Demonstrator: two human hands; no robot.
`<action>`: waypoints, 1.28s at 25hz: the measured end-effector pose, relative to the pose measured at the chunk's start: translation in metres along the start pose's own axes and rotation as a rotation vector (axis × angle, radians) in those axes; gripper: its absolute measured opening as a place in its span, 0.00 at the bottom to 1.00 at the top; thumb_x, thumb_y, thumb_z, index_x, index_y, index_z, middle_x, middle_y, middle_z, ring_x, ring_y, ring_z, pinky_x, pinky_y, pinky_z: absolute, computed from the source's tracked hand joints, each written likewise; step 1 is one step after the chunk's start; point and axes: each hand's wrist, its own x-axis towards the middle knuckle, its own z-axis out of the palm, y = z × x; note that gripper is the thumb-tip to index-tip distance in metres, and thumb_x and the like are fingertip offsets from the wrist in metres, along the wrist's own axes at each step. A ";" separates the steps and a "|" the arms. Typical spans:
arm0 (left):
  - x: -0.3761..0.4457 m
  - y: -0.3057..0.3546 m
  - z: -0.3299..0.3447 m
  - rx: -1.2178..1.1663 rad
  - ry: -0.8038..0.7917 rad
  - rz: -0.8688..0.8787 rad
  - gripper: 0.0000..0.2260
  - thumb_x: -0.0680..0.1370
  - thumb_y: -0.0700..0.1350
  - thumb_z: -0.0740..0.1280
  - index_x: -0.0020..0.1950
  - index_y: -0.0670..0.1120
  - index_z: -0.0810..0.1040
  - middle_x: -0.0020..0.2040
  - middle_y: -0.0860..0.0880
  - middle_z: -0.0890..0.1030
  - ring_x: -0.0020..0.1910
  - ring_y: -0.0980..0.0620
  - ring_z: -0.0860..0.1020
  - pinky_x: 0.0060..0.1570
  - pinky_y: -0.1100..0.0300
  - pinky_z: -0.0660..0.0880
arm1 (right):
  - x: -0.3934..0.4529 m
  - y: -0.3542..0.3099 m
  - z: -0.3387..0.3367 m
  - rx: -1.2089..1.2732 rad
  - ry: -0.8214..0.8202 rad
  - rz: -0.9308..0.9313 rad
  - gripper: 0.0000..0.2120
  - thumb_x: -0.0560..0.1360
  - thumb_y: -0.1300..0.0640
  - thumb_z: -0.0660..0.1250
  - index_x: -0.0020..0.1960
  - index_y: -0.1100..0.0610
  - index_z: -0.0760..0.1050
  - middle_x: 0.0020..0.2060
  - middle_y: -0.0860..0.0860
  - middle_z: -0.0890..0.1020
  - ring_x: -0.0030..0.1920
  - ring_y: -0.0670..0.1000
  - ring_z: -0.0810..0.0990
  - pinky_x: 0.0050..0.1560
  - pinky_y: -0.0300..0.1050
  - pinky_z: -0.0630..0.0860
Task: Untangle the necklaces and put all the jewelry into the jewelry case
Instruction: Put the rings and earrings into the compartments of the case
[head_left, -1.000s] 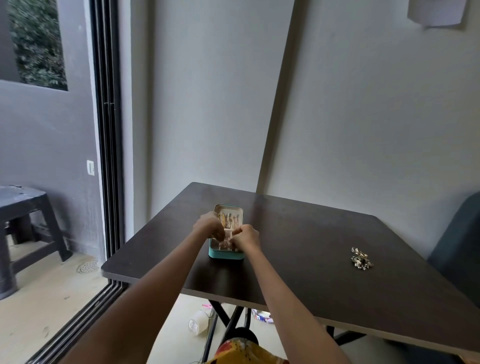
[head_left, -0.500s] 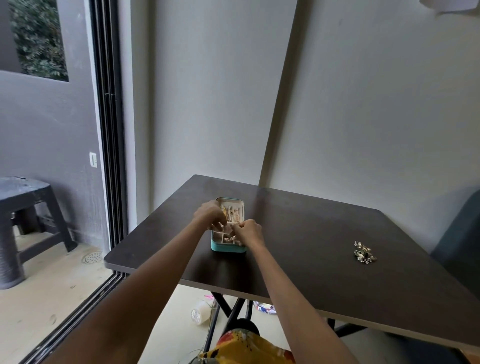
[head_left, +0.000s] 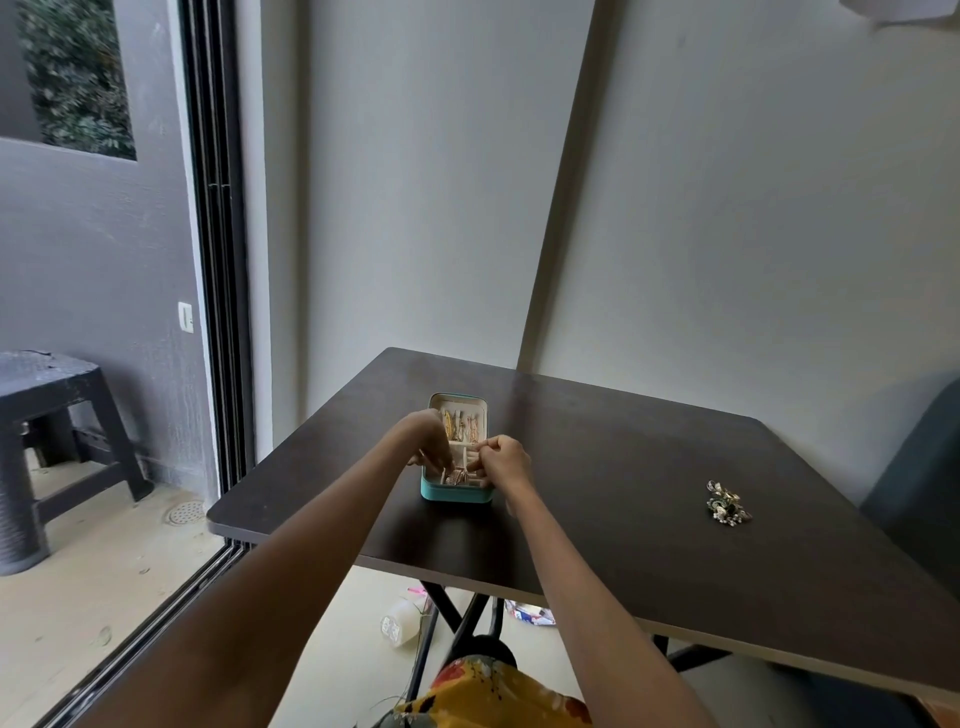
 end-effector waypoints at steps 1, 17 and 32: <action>-0.001 0.001 -0.001 0.012 -0.001 -0.007 0.10 0.74 0.39 0.70 0.37 0.42 0.72 0.21 0.50 0.78 0.21 0.56 0.73 0.24 0.65 0.70 | 0.001 0.001 0.001 -0.008 0.012 -0.012 0.06 0.74 0.60 0.60 0.41 0.52 0.74 0.46 0.56 0.84 0.44 0.53 0.83 0.44 0.51 0.81; -0.003 0.003 0.008 0.179 0.020 0.061 0.08 0.74 0.36 0.67 0.36 0.40 0.70 0.22 0.49 0.74 0.13 0.59 0.68 0.16 0.69 0.67 | -0.005 -0.007 -0.003 -0.322 -0.093 -0.140 0.14 0.75 0.62 0.61 0.54 0.58 0.83 0.57 0.57 0.81 0.58 0.56 0.78 0.58 0.47 0.76; 0.015 0.119 0.110 -0.356 0.311 0.465 0.08 0.76 0.41 0.64 0.53 0.41 0.79 0.52 0.41 0.82 0.54 0.43 0.78 0.49 0.57 0.72 | 0.004 0.046 -0.122 -0.199 0.400 -0.074 0.08 0.77 0.56 0.63 0.53 0.56 0.78 0.51 0.53 0.82 0.52 0.55 0.80 0.45 0.44 0.72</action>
